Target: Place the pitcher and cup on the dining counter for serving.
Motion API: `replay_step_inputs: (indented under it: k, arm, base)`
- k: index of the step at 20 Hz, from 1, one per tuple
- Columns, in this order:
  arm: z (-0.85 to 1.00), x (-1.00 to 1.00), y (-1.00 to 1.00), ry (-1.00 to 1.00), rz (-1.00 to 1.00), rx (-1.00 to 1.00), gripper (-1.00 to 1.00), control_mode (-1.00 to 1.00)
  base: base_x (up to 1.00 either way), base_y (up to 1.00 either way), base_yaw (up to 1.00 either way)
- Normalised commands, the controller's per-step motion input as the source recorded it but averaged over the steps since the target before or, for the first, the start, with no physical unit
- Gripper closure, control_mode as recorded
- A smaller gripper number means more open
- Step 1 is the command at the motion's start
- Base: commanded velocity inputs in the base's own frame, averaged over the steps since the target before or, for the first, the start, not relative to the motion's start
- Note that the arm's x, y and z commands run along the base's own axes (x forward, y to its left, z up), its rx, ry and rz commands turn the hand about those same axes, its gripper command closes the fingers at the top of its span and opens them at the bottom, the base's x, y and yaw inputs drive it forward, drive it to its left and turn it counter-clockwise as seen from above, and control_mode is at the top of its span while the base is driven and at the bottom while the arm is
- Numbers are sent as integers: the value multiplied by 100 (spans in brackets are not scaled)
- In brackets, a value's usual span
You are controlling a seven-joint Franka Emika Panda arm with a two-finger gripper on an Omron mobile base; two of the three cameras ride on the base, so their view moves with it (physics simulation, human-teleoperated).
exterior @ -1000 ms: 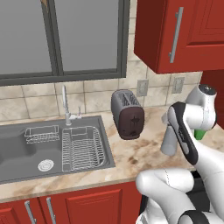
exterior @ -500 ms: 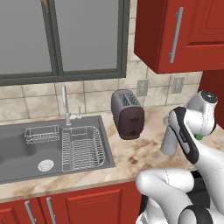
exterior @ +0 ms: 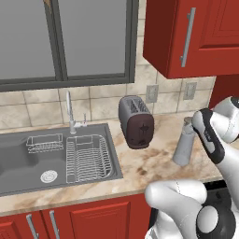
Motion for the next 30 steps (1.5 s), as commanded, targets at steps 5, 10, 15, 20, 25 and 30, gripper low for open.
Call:
replay_step_inputs:
  k: [5, 10, 15, 20, 25, 30]
  arm:
    - [-9, 6, -6, -12, 23, 0, -100, -100]
    - [-25, 0, 0, -21, 20, 0, -100, -100]
    - [-28, 0, 10, -20, 16, 0, -100, -100]
    - [-25, 1, 17, -15, 10, 0, -100, -100]
    - [-20, 6, 21, -12, 7, 0, -100, -100]
    - [-16, 6, 24, -11, 7, 0, -100, -100]
  base:
    - [0, 0, 0]
    - [0, 0, 0]
    - [0, 0, 0]
    - [0, 0, 0]
    - [0, 0, 0]
    - [0, 0, 0]
